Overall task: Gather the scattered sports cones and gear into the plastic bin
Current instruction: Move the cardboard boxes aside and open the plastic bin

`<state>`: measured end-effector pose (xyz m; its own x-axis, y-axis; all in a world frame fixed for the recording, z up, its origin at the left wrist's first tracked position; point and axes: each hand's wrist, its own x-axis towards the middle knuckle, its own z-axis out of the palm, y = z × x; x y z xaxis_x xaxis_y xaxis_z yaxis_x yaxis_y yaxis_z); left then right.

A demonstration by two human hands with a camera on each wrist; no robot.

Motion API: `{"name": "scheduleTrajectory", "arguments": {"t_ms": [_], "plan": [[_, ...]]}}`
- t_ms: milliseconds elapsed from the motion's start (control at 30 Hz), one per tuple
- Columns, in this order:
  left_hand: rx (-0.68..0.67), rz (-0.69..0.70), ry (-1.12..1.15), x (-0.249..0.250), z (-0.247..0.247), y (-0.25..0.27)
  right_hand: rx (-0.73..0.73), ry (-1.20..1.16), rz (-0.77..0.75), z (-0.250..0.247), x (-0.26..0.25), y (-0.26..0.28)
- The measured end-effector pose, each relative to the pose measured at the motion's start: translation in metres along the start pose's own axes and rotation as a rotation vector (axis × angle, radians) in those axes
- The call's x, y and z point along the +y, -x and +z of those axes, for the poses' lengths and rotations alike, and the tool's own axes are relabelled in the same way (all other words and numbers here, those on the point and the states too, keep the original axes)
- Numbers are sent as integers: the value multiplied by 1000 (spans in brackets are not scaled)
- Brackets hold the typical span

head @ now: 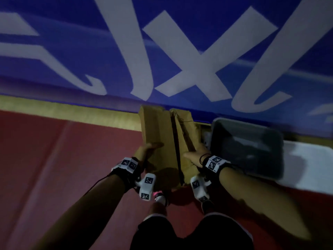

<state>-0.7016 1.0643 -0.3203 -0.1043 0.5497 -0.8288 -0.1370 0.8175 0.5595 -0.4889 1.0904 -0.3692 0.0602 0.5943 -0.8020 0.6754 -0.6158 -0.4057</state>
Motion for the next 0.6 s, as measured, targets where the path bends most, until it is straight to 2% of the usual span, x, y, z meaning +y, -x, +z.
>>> {"name": "scheduleTrajectory", "arguments": {"t_ms": [67, 167, 233, 333, 433, 500, 567, 600], "plan": [[31, -27, -33, -5, -16, -56, 57, -18, 63, 7, -2, -16], [99, -92, -148, -36, -44, -176, 139, -47, 220, 25, 7, -53], [85, -129, -196, -42, -46, -218, 166, -24, 273, 38, 17, -81], [94, -183, -160, -45, -37, -248, 176, -149, 254, 53, 24, -112], [75, -250, -110, -103, -47, -359, 157, -223, 194, 65, 23, -151], [67, -308, -103, -105, -37, -384, 153, -195, 185, 79, 27, -189], [103, -271, -114, -78, -15, -368, 197, -142, 204, 90, 30, -222], [106, -249, -116, -78, -10, -380, 222, -128, 218, 100, 35, -245]]}}
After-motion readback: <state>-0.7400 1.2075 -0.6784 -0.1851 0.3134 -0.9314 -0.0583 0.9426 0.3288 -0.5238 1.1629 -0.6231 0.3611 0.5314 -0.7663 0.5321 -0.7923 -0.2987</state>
